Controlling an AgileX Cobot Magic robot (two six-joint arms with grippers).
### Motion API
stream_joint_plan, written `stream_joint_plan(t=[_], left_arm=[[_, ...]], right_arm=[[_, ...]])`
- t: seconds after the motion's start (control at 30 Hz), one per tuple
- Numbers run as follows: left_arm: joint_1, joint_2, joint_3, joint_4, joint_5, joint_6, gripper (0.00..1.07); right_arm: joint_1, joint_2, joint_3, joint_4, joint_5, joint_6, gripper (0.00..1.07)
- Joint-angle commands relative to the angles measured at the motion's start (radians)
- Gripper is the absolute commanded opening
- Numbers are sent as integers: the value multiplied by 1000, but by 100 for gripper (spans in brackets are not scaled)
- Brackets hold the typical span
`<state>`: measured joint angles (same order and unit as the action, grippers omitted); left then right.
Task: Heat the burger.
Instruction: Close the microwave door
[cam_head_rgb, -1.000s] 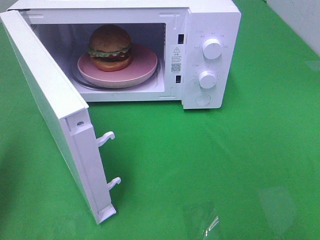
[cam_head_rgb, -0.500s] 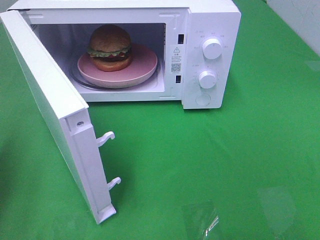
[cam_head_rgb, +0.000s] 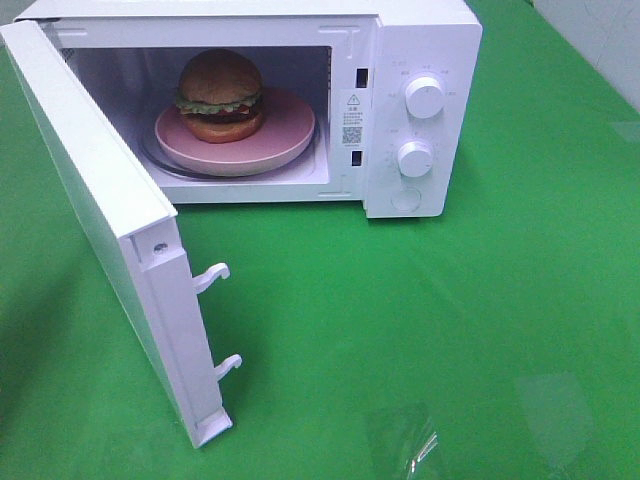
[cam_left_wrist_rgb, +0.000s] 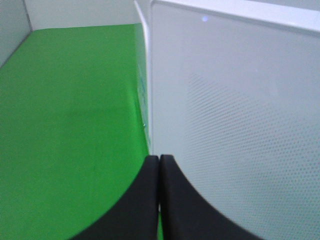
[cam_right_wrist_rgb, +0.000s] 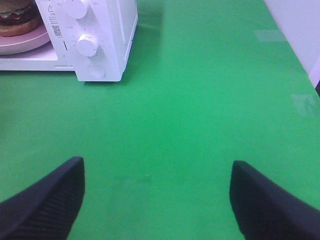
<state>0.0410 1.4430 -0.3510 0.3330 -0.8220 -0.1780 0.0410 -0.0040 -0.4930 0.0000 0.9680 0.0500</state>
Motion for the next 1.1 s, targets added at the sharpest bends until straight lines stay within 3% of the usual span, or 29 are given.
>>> stream_joint_plan(t=[0.03, 0.17, 0.33, 0.47, 0.87, 1.1], left_arm=[[-3, 26, -36, 68, -38, -41, 0], [-35, 50, -63, 104, -37, -72, 0], [-122, 62, -85, 100, -36, -42, 0], [-215, 69, -110, -3, -21, -18, 0], [-342, 69, -151, -27, 7, 15, 0], [-427, 136, -215, -97, 58, 21, 0]], right_arm=[[-7, -27, 2, 7, -9, -10, 76], [-7, -27, 2, 7, -9, -10, 76], [-7, -27, 2, 7, -9, -10, 76], [-7, -27, 2, 7, -9, -10, 76], [-7, -27, 2, 7, -9, -10, 76], [-7, -27, 2, 7, -9, -10, 76]])
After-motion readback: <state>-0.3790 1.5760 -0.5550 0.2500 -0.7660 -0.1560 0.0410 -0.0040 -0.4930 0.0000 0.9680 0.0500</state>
